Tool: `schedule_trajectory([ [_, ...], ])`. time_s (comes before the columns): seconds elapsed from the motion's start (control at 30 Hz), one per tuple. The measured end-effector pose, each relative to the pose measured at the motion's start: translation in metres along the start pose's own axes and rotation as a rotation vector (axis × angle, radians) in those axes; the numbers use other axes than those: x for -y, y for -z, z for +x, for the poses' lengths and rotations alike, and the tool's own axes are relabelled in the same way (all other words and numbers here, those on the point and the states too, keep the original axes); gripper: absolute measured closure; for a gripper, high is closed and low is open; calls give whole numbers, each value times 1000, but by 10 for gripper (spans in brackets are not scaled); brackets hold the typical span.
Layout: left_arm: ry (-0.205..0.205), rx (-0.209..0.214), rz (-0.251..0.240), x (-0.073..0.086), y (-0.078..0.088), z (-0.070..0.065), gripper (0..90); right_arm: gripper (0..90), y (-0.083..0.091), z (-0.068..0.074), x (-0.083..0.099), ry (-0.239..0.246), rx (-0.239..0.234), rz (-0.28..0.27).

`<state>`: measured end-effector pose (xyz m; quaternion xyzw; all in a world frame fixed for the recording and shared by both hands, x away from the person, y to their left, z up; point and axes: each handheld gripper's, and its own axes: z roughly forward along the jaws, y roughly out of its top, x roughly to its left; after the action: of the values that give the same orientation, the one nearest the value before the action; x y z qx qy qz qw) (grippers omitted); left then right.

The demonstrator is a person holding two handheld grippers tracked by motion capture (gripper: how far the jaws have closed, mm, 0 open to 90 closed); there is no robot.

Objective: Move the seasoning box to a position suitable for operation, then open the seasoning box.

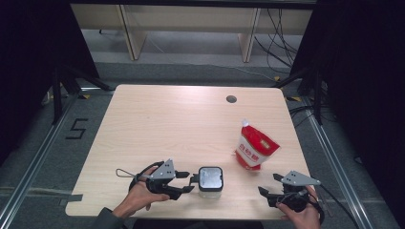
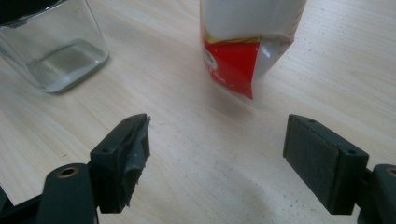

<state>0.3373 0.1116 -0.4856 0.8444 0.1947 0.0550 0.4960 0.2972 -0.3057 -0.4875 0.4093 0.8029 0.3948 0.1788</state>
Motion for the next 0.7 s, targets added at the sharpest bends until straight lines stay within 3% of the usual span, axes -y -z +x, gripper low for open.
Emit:
schedule_trajectory([
  [0.07,20,-11,-16,-2,5,-1,409,237,0,1,1,-16,-6,0],
  [0.1,17,-15,-23,-4,7,0,393,236,-1,-2,1,8,-4,-12],
  [0.2,46,-38,-43,-7,12,-2,362,224,-1,-3,2,-1,-11,1],
  [0.23,55,-48,-51,-9,14,-4,354,221,-3,-4,1,17,-19,-8],
  [0.27,55,-48,-51,-9,14,-4,348,221,-3,-4,1,17,-19,-8],
  [0.3,42,-58,-49,-12,16,-6,346,217,-2,0,1,-20,-23,7],
  [0.33,20,-59,-36,-13,17,-5,346,217,-4,-2,1,11,-33,-6],
  [0.37,30,-69,-36,-14,18,-8,348,217,-3,-2,1,26,-28,-8],
  [0.4,17,-69,-32,-14,18,-8,349,217,-2,1,1,2,-16,-2],
  [0.47,44,-61,-36,-15,17,-10,353,217,-2,1,1,-2,-18,5],
  [0.7,39,-62,-53,-18,21,-11,423,206,-2,0,1,16,-20,0],
])
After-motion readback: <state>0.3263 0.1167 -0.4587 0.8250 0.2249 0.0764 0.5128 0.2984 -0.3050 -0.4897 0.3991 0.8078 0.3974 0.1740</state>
